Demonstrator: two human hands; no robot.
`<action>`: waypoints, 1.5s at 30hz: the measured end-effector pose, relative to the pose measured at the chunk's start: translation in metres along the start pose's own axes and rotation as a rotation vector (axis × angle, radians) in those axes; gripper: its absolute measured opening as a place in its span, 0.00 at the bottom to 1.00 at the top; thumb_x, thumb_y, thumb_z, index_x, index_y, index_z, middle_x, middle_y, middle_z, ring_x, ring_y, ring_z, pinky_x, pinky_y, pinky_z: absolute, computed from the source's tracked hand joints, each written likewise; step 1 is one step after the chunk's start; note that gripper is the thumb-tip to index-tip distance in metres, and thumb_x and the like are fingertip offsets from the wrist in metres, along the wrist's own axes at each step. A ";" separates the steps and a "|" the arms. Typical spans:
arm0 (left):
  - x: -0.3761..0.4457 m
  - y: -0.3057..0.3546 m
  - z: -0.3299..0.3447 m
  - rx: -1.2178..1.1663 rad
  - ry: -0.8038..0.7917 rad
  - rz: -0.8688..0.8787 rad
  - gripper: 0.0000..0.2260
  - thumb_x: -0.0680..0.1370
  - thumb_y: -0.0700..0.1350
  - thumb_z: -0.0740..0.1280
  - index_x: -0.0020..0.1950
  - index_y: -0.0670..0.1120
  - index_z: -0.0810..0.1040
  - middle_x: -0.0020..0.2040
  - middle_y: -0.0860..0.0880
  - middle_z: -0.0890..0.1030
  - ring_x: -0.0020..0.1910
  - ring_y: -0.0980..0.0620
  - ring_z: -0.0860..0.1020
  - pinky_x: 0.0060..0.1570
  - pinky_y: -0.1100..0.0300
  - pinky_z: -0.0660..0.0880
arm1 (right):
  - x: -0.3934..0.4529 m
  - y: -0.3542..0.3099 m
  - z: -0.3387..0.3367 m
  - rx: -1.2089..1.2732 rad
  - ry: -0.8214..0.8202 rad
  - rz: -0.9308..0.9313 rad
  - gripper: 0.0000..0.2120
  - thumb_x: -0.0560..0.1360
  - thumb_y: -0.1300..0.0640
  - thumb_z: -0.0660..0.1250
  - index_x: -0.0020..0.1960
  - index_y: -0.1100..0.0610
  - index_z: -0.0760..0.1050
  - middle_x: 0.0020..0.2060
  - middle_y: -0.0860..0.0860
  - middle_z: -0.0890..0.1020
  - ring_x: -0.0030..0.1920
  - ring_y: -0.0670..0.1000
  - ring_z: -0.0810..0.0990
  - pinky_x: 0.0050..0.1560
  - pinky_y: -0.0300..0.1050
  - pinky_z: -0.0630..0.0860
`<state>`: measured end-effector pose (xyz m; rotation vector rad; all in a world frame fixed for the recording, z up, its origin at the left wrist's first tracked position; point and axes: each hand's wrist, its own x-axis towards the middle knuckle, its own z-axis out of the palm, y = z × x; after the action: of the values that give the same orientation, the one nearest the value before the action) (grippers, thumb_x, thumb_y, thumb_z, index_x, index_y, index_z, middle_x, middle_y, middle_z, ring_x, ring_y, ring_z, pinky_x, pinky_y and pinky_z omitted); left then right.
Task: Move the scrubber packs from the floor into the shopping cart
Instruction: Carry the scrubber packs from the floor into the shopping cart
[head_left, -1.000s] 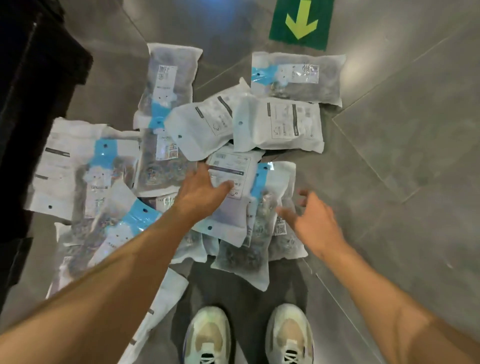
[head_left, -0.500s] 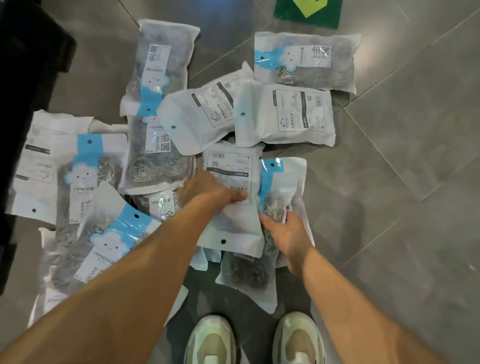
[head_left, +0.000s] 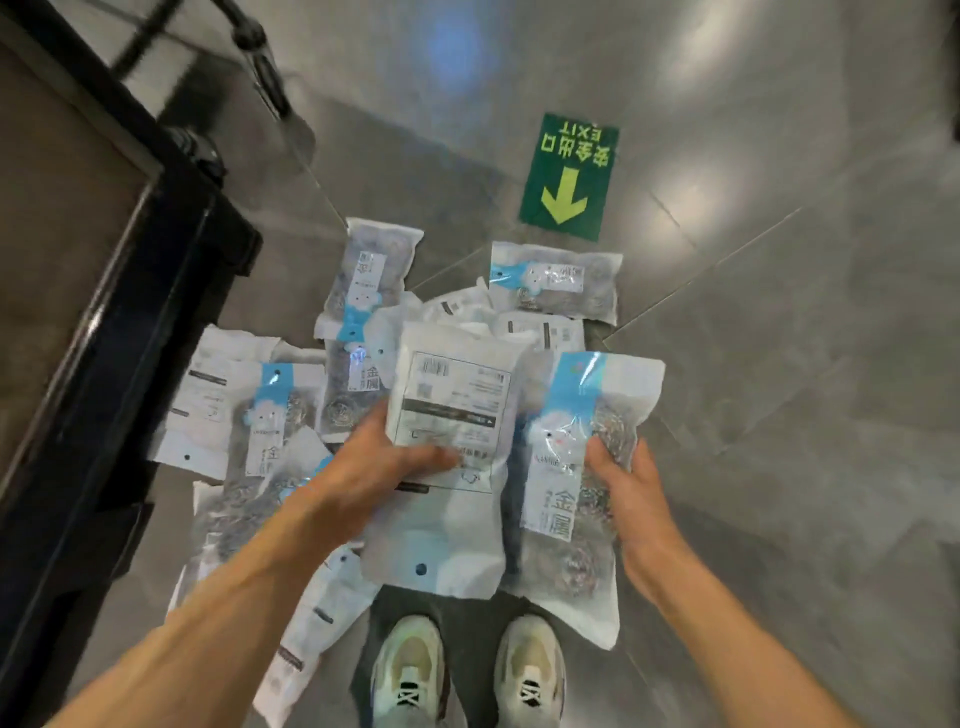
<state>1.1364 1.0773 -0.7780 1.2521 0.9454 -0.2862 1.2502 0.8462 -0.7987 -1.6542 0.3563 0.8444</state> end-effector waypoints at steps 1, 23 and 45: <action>-0.023 0.027 -0.003 0.023 -0.006 0.037 0.25 0.69 0.36 0.79 0.63 0.49 0.78 0.54 0.48 0.87 0.53 0.47 0.86 0.54 0.49 0.82 | -0.019 -0.034 -0.002 0.021 0.007 -0.027 0.11 0.82 0.55 0.67 0.63 0.47 0.73 0.56 0.50 0.86 0.52 0.49 0.87 0.51 0.49 0.83; -0.573 0.477 0.036 -0.083 0.071 0.876 0.18 0.68 0.49 0.78 0.57 0.49 0.82 0.50 0.49 0.88 0.49 0.47 0.87 0.50 0.49 0.83 | -0.537 -0.532 -0.075 0.312 -0.009 -0.843 0.15 0.79 0.49 0.69 0.64 0.50 0.76 0.50 0.49 0.88 0.47 0.48 0.88 0.39 0.41 0.83; -0.605 0.502 0.144 0.142 -0.564 0.846 0.15 0.73 0.46 0.76 0.58 0.49 0.81 0.50 0.49 0.88 0.47 0.47 0.87 0.47 0.47 0.83 | -0.681 -0.452 -0.153 0.500 0.628 -0.920 0.09 0.80 0.53 0.68 0.60 0.46 0.76 0.42 0.40 0.88 0.42 0.40 0.87 0.36 0.34 0.80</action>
<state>1.1627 0.9378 0.0088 1.4800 -0.1204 -0.0206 1.1202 0.6825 0.0065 -1.3435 0.1658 -0.4385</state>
